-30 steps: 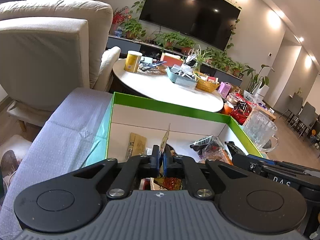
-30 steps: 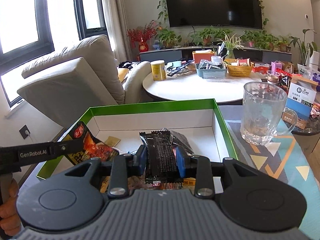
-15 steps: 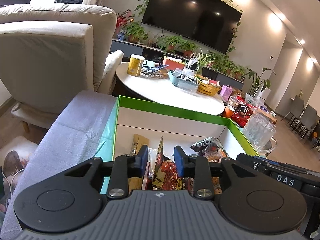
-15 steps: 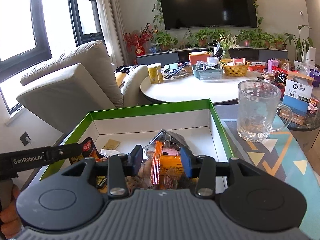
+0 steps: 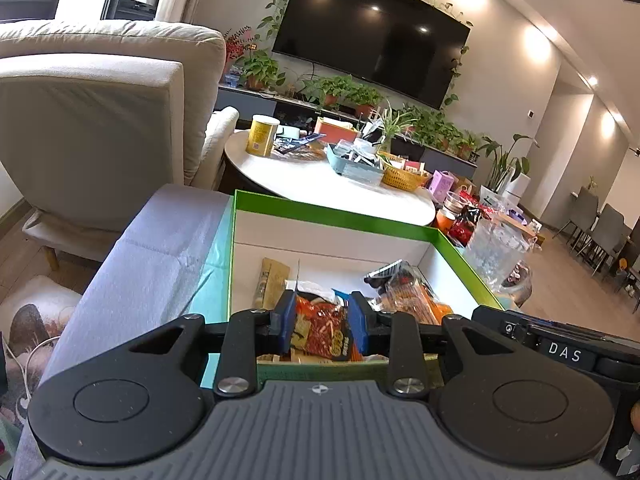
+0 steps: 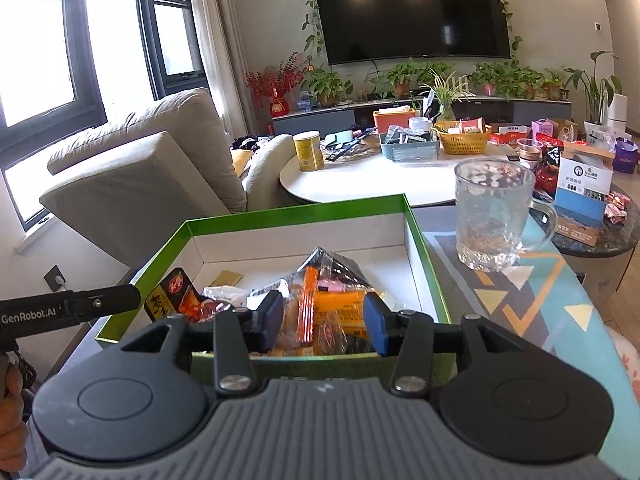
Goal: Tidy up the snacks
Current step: 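Move both open tools back toward the remaining snacks beside the green box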
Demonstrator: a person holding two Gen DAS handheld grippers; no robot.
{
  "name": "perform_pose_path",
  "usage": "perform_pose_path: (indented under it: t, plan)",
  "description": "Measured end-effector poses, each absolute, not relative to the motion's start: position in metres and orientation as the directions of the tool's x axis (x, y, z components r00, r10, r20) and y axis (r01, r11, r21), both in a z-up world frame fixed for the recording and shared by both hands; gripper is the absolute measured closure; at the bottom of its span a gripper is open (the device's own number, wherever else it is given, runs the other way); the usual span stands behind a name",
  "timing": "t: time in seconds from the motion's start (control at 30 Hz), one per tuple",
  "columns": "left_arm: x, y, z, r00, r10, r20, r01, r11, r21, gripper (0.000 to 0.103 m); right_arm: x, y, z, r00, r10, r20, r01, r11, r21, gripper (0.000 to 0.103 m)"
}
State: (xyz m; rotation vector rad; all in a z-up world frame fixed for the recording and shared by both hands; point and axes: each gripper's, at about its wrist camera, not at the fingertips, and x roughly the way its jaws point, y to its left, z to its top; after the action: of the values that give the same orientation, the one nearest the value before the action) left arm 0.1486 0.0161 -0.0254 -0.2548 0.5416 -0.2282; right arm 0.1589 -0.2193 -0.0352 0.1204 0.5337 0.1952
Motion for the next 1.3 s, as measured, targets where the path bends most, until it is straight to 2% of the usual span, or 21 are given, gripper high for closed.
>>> perform_pose_path:
  t: [0.53,0.67,0.9,1.0,1.07,1.17,1.2,1.23,1.3]
  plan:
    - [0.124,0.005,-0.041,0.786,-0.315,-0.532,0.197,0.943,-0.267,0.068,0.132,-0.234,-0.044,0.832,0.202,-0.517,-0.128,0.976,0.176,0.044]
    - [0.125,-0.004,-0.051,0.749,-0.342,-0.567,0.226,0.937,-0.267,0.058,0.126,-0.236,-0.047,0.817,0.213,-0.536,-0.136,0.974,0.179,0.042]
    - [0.134,-0.023,-0.081,0.677,-0.328,-0.658,0.231,0.945,-0.233,0.057,0.111,-0.239,-0.056,0.783,0.208,-0.587,-0.144,0.978,0.153,0.042]
    - [0.132,-0.019,-0.087,0.691,-0.317,-0.650,0.207,0.948,-0.242,0.051,0.109,-0.241,-0.061,0.773,0.200,-0.603,-0.130,0.979,0.159,0.042]
    - [0.131,-0.018,-0.088,0.699,-0.315,-0.642,0.206,0.949,-0.240,0.051,0.110,-0.242,-0.062,0.768,0.199,-0.609,-0.125,0.979,0.163,0.042]
    - [0.130,-0.014,-0.088,0.707,-0.321,-0.630,0.207,0.946,-0.249,0.056,0.107,-0.241,-0.063,0.769,0.208,-0.605,-0.130,0.977,0.171,0.042]
    - [0.129,-0.014,-0.088,0.708,-0.322,-0.628,0.209,0.946,-0.249,0.071,0.106,-0.240,-0.064,0.767,0.214,-0.605,-0.136,0.976,0.172,0.042]
    - [0.129,-0.013,-0.089,0.701,-0.330,-0.632,0.214,0.943,-0.255,0.080,0.106,-0.239,-0.064,0.765,0.220,-0.606,-0.144,0.975,0.172,0.042]
    - [0.128,-0.011,-0.088,0.694,-0.335,-0.637,0.212,0.941,-0.264,0.082,0.104,-0.237,-0.067,0.756,0.233,-0.612,-0.161,0.972,0.172,0.042]
